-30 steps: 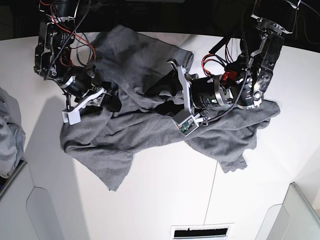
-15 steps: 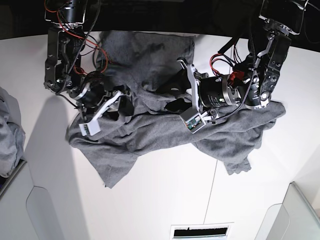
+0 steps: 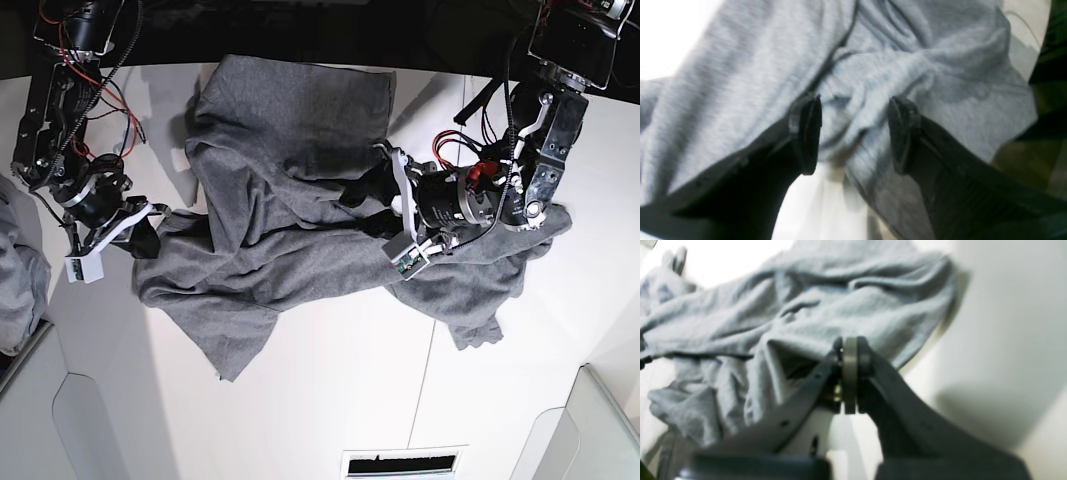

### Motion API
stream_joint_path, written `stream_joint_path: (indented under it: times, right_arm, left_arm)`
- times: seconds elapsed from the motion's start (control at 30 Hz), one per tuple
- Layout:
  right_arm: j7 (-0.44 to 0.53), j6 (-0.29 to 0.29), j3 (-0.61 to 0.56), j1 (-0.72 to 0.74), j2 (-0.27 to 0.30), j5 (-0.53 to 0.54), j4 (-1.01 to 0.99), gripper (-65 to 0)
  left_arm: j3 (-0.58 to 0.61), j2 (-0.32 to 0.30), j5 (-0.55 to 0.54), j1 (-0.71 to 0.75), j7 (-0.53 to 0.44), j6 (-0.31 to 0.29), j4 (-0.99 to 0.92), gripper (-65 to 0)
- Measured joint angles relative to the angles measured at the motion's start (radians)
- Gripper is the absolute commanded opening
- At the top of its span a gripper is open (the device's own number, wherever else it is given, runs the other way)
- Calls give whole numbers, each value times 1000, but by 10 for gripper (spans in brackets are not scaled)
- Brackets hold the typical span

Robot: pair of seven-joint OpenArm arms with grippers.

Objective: Layout the t-shirt on the table in an organized manner, then fold the t-shirt properly
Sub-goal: 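Pull the grippers apart to spread the shirt across the table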

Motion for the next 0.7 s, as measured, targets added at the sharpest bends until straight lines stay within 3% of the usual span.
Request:
stream_joint_path:
  times: [0.13, 0.23, 0.5, 0.6, 0.7]
  right_arm:
    - [37, 0, -10, 5, -3, -53, -24, -650]
    - [53, 1, -34, 31, -6, -82, -68, -650]
    - [78, 4, -95, 182, -6, -159, -312, -650]
    - [82, 3, -131, 226, -2, -187, -409, -650]
    - [100, 5, -149, 224, 11, -164, -450, -650]
  left_arm:
    - [0, 34, 0, -29, -15, 0, -23, -309]
    - [0, 84, 77, -64, -49, 0, -85, -309]
    - [-2, 169, 169, -229, -93, 55, -454, -309]
    - [-2, 166, 173, -277, -119, 54, -562, -309]
    - [-1, 124, 178, -296, -131, 63, -591, -309]
